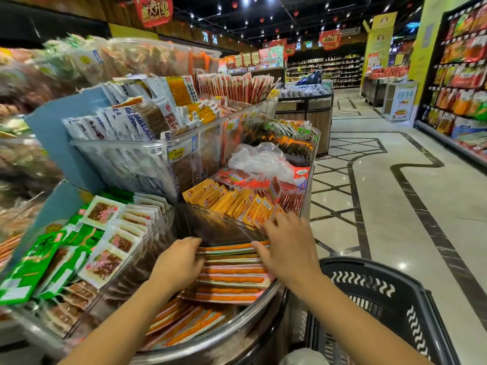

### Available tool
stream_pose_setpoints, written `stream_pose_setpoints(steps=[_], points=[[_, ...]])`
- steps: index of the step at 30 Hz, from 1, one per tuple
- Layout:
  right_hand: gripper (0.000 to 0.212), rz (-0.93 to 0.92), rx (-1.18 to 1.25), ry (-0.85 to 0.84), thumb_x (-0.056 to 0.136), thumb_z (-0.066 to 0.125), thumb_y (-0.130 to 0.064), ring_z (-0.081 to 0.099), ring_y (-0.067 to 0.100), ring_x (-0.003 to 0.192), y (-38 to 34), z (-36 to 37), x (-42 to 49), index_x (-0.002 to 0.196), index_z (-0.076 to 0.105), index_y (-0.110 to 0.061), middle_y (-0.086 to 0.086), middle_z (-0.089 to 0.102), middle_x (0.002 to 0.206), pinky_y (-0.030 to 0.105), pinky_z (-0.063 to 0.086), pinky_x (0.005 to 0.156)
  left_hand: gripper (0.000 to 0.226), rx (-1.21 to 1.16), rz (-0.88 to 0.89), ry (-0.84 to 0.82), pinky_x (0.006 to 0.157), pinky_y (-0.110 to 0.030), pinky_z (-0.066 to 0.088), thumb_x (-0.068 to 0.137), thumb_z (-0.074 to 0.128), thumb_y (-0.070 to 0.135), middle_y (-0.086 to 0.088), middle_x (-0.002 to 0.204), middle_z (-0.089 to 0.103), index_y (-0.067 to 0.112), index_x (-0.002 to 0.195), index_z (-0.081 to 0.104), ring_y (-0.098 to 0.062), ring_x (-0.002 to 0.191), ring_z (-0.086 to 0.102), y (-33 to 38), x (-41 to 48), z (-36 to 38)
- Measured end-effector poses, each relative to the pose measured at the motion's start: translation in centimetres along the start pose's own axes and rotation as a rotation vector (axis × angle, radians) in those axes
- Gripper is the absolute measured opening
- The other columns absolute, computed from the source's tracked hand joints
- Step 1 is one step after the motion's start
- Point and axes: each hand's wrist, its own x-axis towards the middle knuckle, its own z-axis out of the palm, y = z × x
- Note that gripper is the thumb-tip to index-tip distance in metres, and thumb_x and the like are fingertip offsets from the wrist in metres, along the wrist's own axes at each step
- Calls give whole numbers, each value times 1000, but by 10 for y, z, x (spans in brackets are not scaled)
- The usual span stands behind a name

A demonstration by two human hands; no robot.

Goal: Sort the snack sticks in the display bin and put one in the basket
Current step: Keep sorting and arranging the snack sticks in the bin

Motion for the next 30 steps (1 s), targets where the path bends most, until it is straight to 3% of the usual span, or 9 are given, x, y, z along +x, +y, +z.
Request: stream_pose_setpoints(steps=[3,6,11,16,20,23,27,30], points=[[28,-63,56,34,84,71,-48,58,23,94,-17,-7,5,97,67,-22,-2,64,95,40,49,81,48,-2,50,117,100,-35,50,96,60,32,5,138,59,22,143,52,-16,127,54,-7,-7,-19],[22,-200,121,-40,89,66,-42,57,22,99,-43,-5,10,101,68,-23,-3,64,100,39,46,86,40,65,154,241,95,-40,52,89,69,24,1,126,66,18,129,64,-22,116,58,-25,-14,-40],[29,-387,260,-356,97,57,-36,54,24,114,-93,9,16,123,64,-24,-1,65,119,41,44,99,46,206,170,330,97,-46,52,78,77,17,-11,128,65,10,123,67,-34,115,59,-67,-31,-60],[32,-512,337,-735,89,61,-24,65,22,108,-138,30,14,120,69,-27,-1,72,116,37,54,91,61,173,116,252,112,-44,39,84,68,27,-7,154,45,14,142,53,-31,136,45,-87,-45,-53],[44,-611,329,-926,85,58,-13,66,18,108,-148,44,2,126,68,-26,-3,72,121,33,54,96,70,142,108,232,118,-41,28,83,68,33,-7,160,37,14,147,47,-29,143,36,-87,-46,-52],[44,-611,365,-976,84,59,-11,65,12,105,-145,46,-1,123,70,-29,-8,71,120,28,53,95,69,135,107,240,119,-39,27,82,67,34,-7,160,37,14,146,48,-29,142,37,-88,-46,-51],[36,-621,369,-962,84,68,-16,60,6,88,-143,50,-1,117,73,-30,-11,71,104,23,51,82,67,120,113,258,117,-38,29,82,66,34,-6,159,39,15,144,51,-27,140,39,-89,-46,-49],[29,-637,368,-923,82,74,-23,58,7,86,-145,53,-1,109,73,-32,-16,62,92,28,53,80,67,115,114,257,118,-37,28,82,65,35,-6,159,39,15,144,51,-27,141,38,-90,-45,-48]])
